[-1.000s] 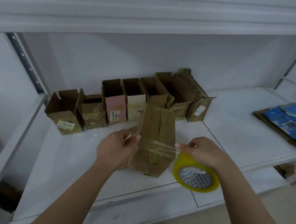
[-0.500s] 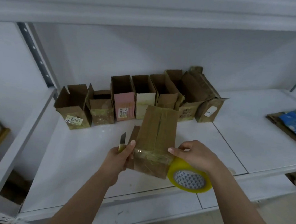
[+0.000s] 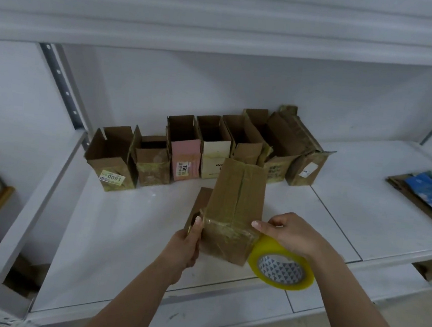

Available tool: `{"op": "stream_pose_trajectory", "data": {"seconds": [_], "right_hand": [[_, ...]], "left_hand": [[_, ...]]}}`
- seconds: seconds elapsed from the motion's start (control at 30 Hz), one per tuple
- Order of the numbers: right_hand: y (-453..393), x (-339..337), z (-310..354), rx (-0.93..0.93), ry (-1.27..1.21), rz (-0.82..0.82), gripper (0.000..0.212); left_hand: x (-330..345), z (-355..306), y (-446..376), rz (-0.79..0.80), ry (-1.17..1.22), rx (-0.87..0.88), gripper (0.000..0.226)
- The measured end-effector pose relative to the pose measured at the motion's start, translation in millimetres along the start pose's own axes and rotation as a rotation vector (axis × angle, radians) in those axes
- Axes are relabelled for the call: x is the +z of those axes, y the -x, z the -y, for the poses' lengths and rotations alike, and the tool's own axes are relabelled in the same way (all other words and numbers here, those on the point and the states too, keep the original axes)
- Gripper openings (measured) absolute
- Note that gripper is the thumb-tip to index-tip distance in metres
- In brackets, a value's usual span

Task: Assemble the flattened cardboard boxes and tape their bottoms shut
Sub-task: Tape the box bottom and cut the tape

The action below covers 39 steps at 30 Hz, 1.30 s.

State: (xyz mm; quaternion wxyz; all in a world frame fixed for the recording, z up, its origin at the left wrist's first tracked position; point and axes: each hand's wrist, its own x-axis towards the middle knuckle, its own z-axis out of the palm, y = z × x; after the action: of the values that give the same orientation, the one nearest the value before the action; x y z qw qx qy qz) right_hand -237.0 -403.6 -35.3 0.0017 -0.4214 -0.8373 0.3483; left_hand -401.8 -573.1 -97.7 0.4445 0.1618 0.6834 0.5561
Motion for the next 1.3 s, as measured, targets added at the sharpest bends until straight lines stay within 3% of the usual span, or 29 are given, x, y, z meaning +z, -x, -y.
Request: {"op": "stream_pose_trajectory", "data": {"seconds": [0.13,0.23,0.3,0.43,0.53,0.6,0.7,0.83,0.9,1.0,1.07,1.17,1.3], "right_hand": [[-2,0,2,0.008,0.013,0.011,0.058],[0,0,2,0.012,0.009,0.009,0.059],[0,0,3,0.01,0.011,0.009,0.064],[0,-1,4,0.008,0.003,0.015,0.066],[-1,-2,2,-0.004,0.005,0.04,0.067],[0,-3,2,-0.019,-0.008,0.055,0.061],[5,-11,-1,-0.035,-0.26,0.163,0.031],[14,-23,-20,-0.055,-0.433,0.242,0.028],[16,-22,-26,-0.039,-0.362,0.171,0.022],[11,-18,-36,0.02,-0.031,0.035,0.046],[12,-19,-38,0.006,-0.034,0.044,0.042],[24,-27,-37,-0.037,-0.198,0.133,0.018],[33,-30,-37,-0.01,-0.297,0.142,0.019]], "left_hand": [[-18,-13,-3,-0.064,0.006,0.026,0.033],[-30,-45,0,-0.174,-0.075,0.216,0.028],[-22,-74,8,-0.066,-0.095,0.353,0.035],[20,-111,13,0.343,-0.277,0.49,0.044],[43,-107,1,0.471,-0.408,0.437,0.046],[45,-97,-9,0.433,-0.445,0.415,0.045],[42,-90,-13,0.378,-0.458,0.48,0.038],[40,-88,-16,0.362,-0.461,0.534,0.034],[37,-87,-18,0.385,-0.455,0.537,0.033],[34,-88,-18,0.417,-0.491,0.52,0.036],[34,-91,-15,0.477,-0.544,0.506,0.041],[37,-96,-11,0.587,-0.706,0.471,0.042],[45,-105,-2,0.589,-1.075,0.542,0.044]]}}
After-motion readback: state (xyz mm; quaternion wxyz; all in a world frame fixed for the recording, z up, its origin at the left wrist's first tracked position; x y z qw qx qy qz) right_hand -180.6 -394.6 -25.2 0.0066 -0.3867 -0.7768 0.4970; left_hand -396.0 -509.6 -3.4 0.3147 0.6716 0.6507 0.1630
